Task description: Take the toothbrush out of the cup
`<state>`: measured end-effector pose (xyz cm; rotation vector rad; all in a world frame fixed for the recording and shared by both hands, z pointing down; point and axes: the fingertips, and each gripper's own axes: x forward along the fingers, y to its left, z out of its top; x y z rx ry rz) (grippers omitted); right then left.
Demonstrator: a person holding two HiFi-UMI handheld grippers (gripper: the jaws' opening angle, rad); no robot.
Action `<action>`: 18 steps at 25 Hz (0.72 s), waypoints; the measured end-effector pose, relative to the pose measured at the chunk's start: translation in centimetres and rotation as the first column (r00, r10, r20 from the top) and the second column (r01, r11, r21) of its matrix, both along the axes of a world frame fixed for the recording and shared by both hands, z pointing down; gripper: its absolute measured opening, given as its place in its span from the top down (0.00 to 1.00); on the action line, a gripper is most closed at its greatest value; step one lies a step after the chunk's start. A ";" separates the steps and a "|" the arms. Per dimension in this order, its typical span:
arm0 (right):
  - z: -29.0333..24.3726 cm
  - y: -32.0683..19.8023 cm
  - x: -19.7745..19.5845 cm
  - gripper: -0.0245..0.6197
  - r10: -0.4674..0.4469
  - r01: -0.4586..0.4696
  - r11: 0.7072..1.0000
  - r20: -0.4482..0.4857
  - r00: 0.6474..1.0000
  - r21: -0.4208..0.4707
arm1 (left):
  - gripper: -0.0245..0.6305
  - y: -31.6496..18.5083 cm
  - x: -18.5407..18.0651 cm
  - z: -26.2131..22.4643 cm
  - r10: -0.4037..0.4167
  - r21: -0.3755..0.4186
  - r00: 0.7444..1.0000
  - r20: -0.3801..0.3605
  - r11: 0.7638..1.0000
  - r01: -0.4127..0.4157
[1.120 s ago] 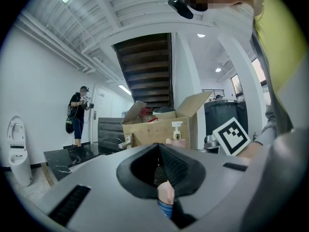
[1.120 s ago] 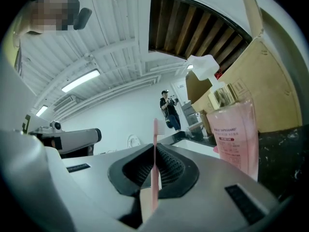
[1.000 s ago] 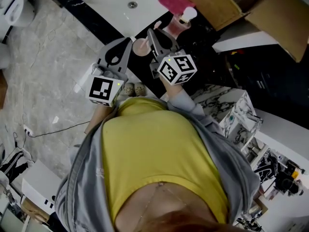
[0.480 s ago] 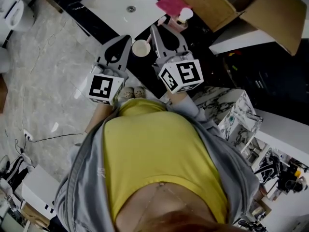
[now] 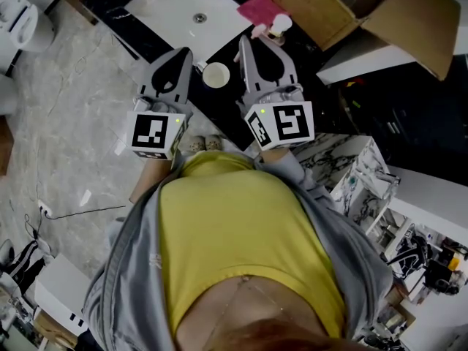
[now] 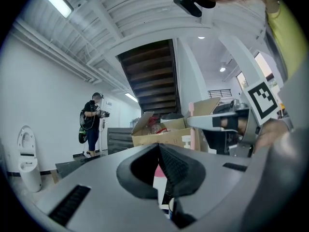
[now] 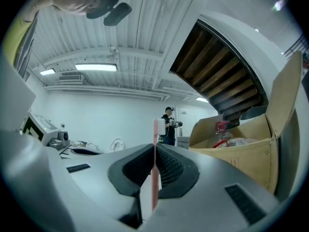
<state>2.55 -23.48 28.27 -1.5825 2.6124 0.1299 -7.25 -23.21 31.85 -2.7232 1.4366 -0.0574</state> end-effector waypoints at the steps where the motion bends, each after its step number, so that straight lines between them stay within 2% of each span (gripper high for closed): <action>1: 0.0 0.1 0.1 0.93 0.005 -0.005 1.000 -0.001 1.000 0.002 | 0.96 0.0 -0.1 -0.2 -0.008 0.004 1.000 0.003 1.000 0.008; 11: -0.1 0.2 1.0 0.93 0.044 -0.044 0.999 0.010 0.999 0.017 | 0.96 0.1 -0.7 -1.5 -0.037 0.022 0.999 0.016 0.999 0.036; 18: 0.1 0.1 0.8 0.93 0.035 -0.035 0.999 0.031 0.999 0.005 | 0.96 0.2 -0.9 -1.5 -0.036 0.019 0.999 0.014 0.999 0.036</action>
